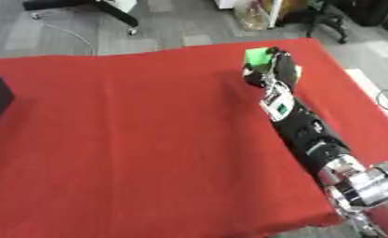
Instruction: Pick up the objects with one hand, pass them to the other hand, and then place them into the box on the other side of the table.
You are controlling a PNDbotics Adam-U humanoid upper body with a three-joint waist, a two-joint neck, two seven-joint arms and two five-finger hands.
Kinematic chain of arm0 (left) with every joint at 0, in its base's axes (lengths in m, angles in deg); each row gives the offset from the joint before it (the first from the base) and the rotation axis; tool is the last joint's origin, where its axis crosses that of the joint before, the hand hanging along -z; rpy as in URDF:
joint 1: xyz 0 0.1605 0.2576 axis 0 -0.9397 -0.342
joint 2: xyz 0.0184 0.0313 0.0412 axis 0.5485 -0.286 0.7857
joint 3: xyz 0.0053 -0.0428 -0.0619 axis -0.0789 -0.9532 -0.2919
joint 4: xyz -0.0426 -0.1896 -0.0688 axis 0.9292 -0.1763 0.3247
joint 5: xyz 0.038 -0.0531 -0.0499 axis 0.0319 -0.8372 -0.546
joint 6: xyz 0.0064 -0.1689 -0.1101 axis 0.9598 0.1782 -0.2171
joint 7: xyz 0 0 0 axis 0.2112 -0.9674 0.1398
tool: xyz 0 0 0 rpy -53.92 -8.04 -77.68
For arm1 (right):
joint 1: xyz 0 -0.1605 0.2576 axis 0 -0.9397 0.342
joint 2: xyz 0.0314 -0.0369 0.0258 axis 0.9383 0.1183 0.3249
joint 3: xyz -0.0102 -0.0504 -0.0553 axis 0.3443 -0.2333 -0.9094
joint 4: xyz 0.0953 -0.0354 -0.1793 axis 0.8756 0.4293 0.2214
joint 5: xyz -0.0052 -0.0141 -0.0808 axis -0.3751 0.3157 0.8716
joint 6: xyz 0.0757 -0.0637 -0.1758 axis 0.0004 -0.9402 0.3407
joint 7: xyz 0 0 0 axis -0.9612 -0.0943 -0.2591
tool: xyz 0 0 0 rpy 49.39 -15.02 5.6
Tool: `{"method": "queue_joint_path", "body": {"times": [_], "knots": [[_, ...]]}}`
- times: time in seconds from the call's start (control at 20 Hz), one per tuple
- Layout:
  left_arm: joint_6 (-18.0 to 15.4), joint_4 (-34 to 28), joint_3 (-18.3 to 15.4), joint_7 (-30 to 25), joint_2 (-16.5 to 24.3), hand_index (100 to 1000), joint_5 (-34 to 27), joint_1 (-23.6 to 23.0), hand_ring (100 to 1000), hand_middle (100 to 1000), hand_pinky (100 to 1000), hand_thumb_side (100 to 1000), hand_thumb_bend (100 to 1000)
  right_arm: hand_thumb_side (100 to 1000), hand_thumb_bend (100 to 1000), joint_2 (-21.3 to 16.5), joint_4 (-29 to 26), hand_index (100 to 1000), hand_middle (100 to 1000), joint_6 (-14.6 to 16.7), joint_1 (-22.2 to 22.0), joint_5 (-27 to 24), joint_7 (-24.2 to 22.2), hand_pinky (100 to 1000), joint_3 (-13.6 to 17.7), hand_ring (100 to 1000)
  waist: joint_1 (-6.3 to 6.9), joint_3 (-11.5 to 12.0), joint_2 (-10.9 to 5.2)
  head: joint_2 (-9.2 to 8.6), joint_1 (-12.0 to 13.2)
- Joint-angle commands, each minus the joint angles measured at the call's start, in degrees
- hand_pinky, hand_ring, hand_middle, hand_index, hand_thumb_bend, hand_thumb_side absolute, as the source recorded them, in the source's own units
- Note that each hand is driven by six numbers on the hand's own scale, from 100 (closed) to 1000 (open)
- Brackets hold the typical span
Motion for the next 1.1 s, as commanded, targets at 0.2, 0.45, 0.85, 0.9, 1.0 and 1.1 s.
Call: {"method": "queue_joint_path", "body": {"times": [0.2,0.45,0.85,0.9,1.0,1.1], "knots": [[-0.2,2.6,0.1,0.7,0.1,899,2.3,0.4,747,755,724,579,707,205,175,1.6,-22.6,514,406,0.3,-2.3,-7.8,-2.9,538,-4.2,501,0.74,-0.5,0.1,-0.59,1.3],[-0.6,8.1,1.4,0.4,1.2,897,5.4,1.8,757,761,726,558,688,218,179,8.0,-43.8,510,405,-2.7,-6.1,-16.4,-7.2,537,-8.3,502,0.79,-1.3,-0.19,-0.73,2.8],[-1.8,16.4,6.3,-3.4,1.0,893,15.1,8.8,781,771,734,489,721,229,186,18.7,-56.4,509,405,-6.4,-9.3,-24.6,-12.5,538,-14.1,504,0.11,-2.8,-0.79,-1.01,4.8],[-2.1,17.0,6.8,-3.3,0.5,893,16.4,9.9,783,771,733,494,740,228,188,19.6,-56.9,509,406,-6.6,-9.7,-25.6,-13.0,537,-15.0,503,-0.07,-3.0,-0.8,-1.14,5.1],[-2.8,17.9,7.5,-2.2,-0.4,893,17.8,11.6,784,770,730,506,768,228,190,20.9,-57.5,510,407,-7.2,-10.3,-27.2,-13.8,535,-16.5,502,-0.36,-3.3,-0.78,-1.39,5.3],[-3.4,18.2,8.1,0.3,-1.6,893,17.9,13.3,784,771,726,516,788,231,191,22.0,-57.9,512,408,-7.7,-10.9,-28.8,-14.7,536,-18.5,503,-0.57,-3.5,-0.7,-1.66,5.5]]}}
